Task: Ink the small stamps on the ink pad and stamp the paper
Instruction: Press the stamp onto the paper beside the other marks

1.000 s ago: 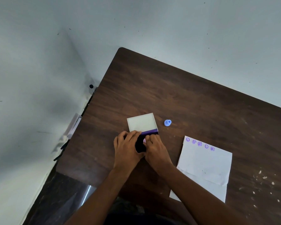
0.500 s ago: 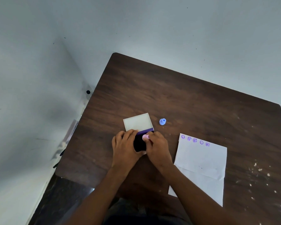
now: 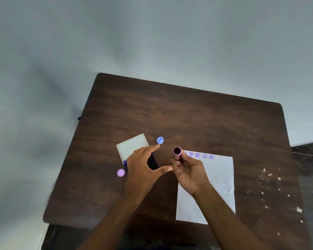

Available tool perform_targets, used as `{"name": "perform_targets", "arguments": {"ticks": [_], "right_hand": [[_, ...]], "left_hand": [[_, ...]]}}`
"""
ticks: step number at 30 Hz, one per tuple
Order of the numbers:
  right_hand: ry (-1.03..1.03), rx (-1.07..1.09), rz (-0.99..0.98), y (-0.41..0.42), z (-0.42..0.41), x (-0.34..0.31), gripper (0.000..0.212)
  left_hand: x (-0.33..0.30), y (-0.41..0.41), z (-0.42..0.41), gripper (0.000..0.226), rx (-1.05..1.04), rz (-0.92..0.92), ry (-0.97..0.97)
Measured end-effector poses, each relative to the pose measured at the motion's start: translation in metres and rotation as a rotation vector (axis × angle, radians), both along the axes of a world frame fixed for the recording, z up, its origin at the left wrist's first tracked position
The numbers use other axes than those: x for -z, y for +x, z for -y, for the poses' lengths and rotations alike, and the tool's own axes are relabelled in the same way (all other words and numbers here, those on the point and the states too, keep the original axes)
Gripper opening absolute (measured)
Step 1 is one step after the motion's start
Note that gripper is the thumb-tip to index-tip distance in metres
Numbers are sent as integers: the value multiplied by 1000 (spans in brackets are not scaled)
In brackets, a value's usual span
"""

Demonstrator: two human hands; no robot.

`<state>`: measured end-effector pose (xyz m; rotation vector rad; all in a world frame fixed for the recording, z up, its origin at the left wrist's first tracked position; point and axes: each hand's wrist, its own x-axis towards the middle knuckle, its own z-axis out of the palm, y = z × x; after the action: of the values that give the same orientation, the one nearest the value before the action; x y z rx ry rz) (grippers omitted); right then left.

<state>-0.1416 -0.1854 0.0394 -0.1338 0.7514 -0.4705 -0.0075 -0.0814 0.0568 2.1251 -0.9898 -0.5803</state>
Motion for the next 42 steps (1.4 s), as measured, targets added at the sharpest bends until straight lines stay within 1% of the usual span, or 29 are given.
{"name": "perform_targets", "arguments": {"ticks": [4,7,10,15,20,22,25,26,28,30,32,34,36,40,42], "right_hand": [[16,10,156,-13,7,-3,17],[20,29,204,-22,12,-5,14],[16,48,216,-31,16,-4,13],[19,81,192,-44,20,-2,24],[3,89,184,-62,24,3,18],[-44,90,82,-74,27,7,21],[-255,66,-289,-100,35,12,29],[-355,54,-410,-108,39,14,27],[-554,41,-635,-125,48,19,18],[-758,-11,-889,-137,59,25,10],[-946,-52,-1084,-142,67,32,7],[-1064,-75,-1189,-142,73,41,5],[-1127,-106,-1234,-141,77,49,6],[-1190,-130,-1264,-141,84,65,12],[-1184,-124,-1251,-142,85,70,14]], "left_hand": [[-12,-17,16,80,40,-27,-36],[-16,-29,26,77,67,-50,-52],[-16,-37,34,74,89,-37,-42],[-13,-47,43,73,129,-18,-19],[-4,-59,50,78,168,17,20],[4,-64,55,77,187,29,50],[20,-75,63,69,233,36,133],[25,-78,65,65,256,41,151],[34,-88,73,57,312,67,145],[41,-97,84,51,358,132,133],[46,-106,97,47,392,200,144],[52,-112,110,45,428,255,177],[57,-118,121,45,446,294,204],[64,-126,139,43,399,315,188],[67,-129,144,42,383,322,191]]}}
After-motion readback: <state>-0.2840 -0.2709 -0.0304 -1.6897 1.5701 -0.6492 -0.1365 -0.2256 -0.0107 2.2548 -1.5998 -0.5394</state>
